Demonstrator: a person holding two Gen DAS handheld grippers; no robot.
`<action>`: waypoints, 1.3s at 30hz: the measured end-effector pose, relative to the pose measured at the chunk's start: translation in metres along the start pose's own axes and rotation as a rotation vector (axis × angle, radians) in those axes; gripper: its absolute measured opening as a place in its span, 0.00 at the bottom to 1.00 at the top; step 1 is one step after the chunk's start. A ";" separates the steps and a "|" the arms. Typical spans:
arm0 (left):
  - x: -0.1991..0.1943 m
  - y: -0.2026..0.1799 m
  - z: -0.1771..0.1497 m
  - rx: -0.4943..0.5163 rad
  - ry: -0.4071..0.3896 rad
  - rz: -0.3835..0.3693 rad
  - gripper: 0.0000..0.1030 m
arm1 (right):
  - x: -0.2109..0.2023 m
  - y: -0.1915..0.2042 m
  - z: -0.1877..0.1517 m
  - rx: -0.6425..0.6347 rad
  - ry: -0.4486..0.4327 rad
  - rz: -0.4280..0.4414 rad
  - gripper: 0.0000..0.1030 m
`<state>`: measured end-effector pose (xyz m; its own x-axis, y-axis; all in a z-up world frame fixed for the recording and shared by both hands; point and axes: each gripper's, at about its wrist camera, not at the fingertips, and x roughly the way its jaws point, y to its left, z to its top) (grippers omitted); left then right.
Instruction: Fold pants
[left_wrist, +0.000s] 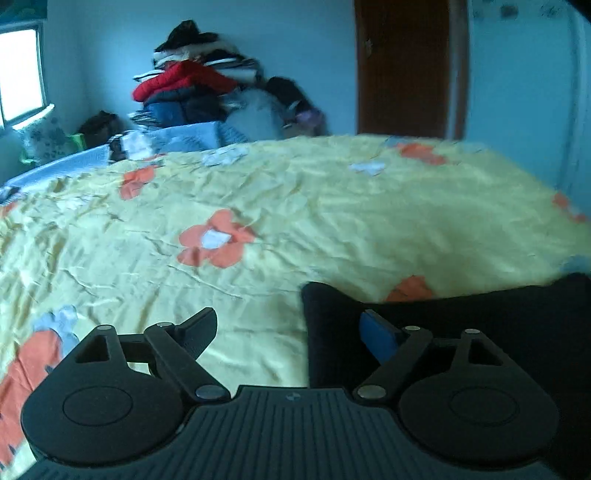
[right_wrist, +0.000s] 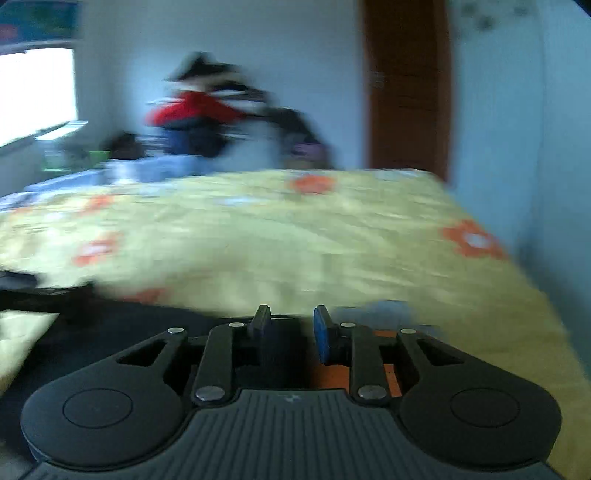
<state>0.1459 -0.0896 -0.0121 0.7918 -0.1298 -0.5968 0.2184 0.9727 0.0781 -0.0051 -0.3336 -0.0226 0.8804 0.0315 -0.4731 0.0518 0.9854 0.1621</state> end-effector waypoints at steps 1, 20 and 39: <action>-0.006 -0.003 -0.004 0.008 -0.002 -0.036 0.85 | -0.003 0.009 -0.004 -0.030 0.019 0.079 0.24; -0.048 0.012 -0.054 0.053 -0.006 -0.240 0.94 | -0.040 -0.025 -0.030 0.116 0.097 0.099 0.43; 0.036 0.061 -0.043 -0.517 0.289 -0.841 0.97 | 0.068 -0.083 -0.026 0.462 0.336 0.656 0.57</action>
<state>0.1630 -0.0269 -0.0631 0.3134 -0.8226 -0.4745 0.3122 0.5611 -0.7666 0.0378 -0.4090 -0.0908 0.6174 0.6886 -0.3803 -0.1666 0.5869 0.7923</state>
